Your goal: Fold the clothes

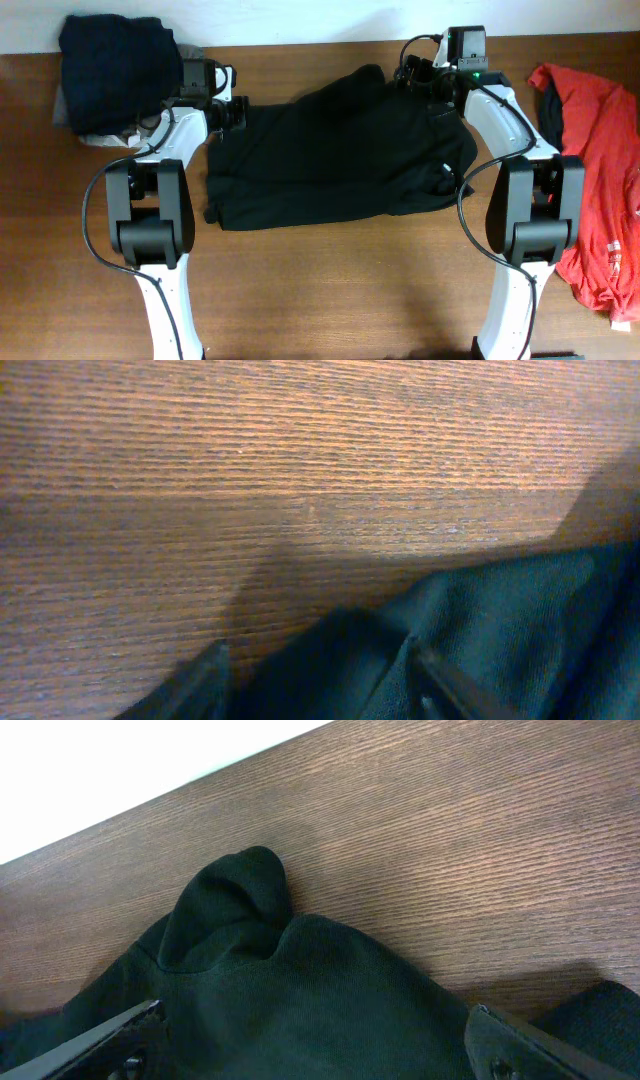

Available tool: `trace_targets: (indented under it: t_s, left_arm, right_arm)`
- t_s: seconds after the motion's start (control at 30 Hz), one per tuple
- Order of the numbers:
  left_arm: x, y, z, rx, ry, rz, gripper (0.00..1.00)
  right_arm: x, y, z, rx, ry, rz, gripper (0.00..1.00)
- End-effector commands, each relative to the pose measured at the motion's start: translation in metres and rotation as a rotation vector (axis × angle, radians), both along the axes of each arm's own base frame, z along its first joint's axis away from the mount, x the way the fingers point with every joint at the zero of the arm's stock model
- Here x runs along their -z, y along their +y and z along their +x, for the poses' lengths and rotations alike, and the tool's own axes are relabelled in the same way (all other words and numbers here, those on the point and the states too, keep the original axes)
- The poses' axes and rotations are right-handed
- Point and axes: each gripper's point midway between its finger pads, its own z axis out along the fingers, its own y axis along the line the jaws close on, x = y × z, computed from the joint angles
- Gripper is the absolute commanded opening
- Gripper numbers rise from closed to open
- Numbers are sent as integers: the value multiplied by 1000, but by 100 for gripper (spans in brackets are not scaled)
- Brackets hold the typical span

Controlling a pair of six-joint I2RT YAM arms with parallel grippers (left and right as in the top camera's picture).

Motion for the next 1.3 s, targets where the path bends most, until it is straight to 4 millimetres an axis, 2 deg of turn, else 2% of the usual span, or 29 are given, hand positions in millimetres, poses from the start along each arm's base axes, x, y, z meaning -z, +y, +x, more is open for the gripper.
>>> trace_targets:
  t_s: [0.0,0.2,0.27,0.47,0.67,0.8,1.1,1.27]
  left_arm:
    - [5,-3,1,21,4,-4,42]
    - [4,-3,1,21,4,-3,7]
    - [1,-3,2,21,2,-3,1]
    - [-24,-1,1,18,12,8,1]
    - [-70,3,-5,6,-16,24,1]
    - [-93,4,-18,5,-7,26,1]
    - [-110,6,-57,5,104,30,1]
    - [-100,7,-85,-5,227,30,1]
  right_arm:
    - [1,6,-1,-4,6,4,99]
    - [3,5,-3,-3,17,3,99]
    - [5,5,-4,-3,24,2,99]
    - [7,5,-6,-3,36,2,99]
    - [6,5,-6,-2,32,1,98]
    - [-3,5,5,-5,-26,2,99]
    - [-8,5,10,-5,-57,3,99]
    - [-16,6,17,-6,-98,5,99]
